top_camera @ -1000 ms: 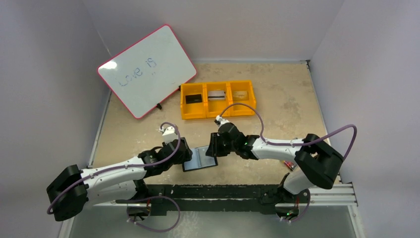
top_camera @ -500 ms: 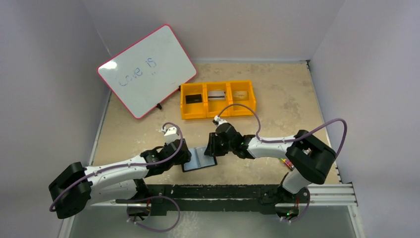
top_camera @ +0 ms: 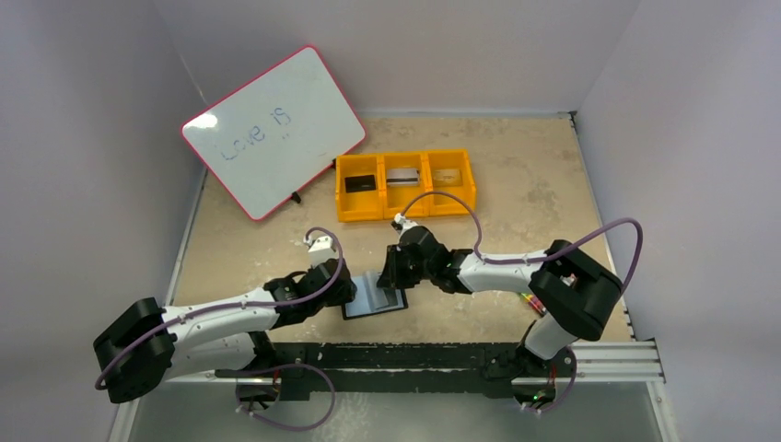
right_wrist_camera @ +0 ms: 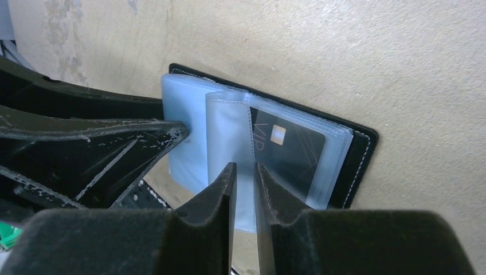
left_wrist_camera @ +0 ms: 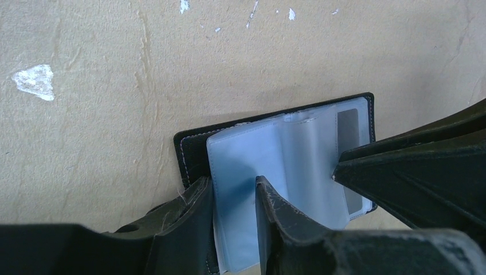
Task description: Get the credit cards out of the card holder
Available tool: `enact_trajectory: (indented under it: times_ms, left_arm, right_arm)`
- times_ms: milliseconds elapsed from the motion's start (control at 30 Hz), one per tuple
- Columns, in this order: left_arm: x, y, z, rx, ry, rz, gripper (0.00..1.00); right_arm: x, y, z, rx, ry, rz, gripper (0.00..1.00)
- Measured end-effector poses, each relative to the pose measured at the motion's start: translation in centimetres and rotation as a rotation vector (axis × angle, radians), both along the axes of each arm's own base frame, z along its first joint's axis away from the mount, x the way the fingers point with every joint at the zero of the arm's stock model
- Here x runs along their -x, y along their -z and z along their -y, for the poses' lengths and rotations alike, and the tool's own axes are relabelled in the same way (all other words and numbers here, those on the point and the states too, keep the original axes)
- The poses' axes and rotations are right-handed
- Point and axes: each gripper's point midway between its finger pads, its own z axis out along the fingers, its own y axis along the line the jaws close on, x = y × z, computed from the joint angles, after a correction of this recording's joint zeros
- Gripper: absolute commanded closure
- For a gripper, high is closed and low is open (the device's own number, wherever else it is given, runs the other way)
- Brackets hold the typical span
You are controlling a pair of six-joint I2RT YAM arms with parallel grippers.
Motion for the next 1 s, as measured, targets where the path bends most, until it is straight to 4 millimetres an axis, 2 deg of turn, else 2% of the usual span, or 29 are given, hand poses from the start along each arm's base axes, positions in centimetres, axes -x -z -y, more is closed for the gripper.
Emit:
enact_trajectory:
  times_ms: [233,400,600,800,933,1000]
  left_arm:
    - [0.0,-0.1,0.0,0.004,0.0,0.003,0.68]
    - [-0.2,-1.0,-0.3,0.017,-0.015,0.028,0.6]
    - [-0.6,-2.7,-2.5,0.016,-0.106,0.086,0.56]
    - [-1.0,-5.1,-5.0,0.034,-0.207,0.16,0.54]
    - [-1.1,-6.4,-5.5,0.068,-0.233,0.194,0.53]
    - [-1.2,-6.8,-5.2,0.089,-0.228,0.201,0.53]
  right_arm:
    - [0.6,-1.2,-1.3,-0.075,-0.056,-0.007,0.76]
    - [1.1,-2.9,-3.2,-0.173,-0.132,-0.007,0.73]
    - [1.0,-2.6,-5.2,-0.208,-0.193,-0.027,0.73]
    - [0.9,-1.5,-5.8,-0.19,-0.208,-0.046,0.72]
    - [0.5,-1.9,-5.6,-0.182,-0.187,-0.027,0.7]
    - [0.1,-2.7,-4.9,-0.173,-0.15,0.006,0.71]
